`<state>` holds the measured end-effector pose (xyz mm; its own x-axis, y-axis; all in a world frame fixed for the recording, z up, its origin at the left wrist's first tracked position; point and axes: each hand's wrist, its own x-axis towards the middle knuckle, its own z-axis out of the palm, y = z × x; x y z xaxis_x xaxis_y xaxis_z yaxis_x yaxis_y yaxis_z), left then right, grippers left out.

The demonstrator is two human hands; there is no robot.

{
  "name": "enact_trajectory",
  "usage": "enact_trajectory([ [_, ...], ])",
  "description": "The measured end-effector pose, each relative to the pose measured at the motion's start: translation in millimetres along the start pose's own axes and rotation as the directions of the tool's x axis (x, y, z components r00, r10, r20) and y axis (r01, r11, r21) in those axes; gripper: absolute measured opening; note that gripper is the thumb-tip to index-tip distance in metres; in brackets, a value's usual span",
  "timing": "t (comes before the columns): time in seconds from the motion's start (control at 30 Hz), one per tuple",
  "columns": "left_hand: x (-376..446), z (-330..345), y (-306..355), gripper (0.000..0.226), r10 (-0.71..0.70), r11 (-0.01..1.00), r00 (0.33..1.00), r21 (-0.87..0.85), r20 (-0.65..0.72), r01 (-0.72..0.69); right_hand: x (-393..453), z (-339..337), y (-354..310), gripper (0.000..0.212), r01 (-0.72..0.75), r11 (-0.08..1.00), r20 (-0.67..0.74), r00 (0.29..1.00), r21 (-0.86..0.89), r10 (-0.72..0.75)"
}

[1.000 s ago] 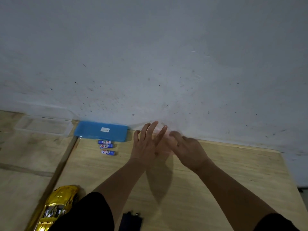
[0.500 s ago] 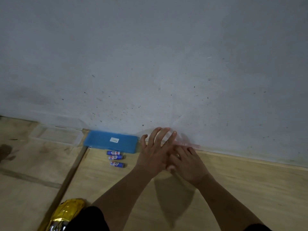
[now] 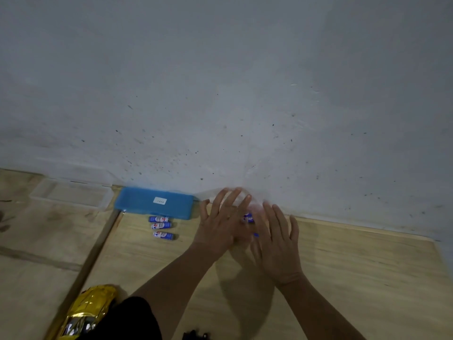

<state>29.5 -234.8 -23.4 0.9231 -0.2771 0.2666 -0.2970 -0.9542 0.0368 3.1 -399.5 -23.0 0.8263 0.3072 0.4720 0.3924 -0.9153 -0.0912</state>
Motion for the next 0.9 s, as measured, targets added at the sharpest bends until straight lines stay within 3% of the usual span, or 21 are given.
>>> enact_trajectory([
  [0.2,-26.0,12.2,0.1,0.077,0.112,0.992,0.986,0.043,0.120,-0.118,-13.4,-1.6,-5.4,0.049,-0.014,1.000,0.123,0.992,0.006,0.014],
  [0.4,-22.9,8.8,6.5,0.071,0.047,0.995,0.940,-0.102,0.338,-0.013,-13.0,3.7,-11.2,0.061,-0.120,0.993,0.169,0.978,-0.010,0.120],
  [0.47,-18.9,4.7,0.1,0.066,0.060,0.982,0.908,-0.186,0.415,0.020,-5.6,1.5,-13.5,0.055,-0.097,0.995,0.158,0.982,-0.033,0.101],
  [0.53,-18.7,-4.5,-12.0,0.065,0.056,0.984,0.912,-0.176,0.405,0.018,3.5,-1.3,-17.3,0.048,-0.047,0.997,0.134,0.989,-0.058,0.055],
  [0.7,-44.5,-28.0,-90.3,0.064,-0.177,0.982,0.921,0.002,0.346,0.188,17.7,3.8,-63.6,0.044,0.117,0.991,0.075,0.990,0.067,-0.122],
  [0.9,-75.3,-46.5,-190.5,0.064,-0.268,0.963,0.857,0.142,0.439,0.228,39.9,32.0,-151.3,0.053,0.402,0.902,0.252,0.867,0.156,-0.430],
])
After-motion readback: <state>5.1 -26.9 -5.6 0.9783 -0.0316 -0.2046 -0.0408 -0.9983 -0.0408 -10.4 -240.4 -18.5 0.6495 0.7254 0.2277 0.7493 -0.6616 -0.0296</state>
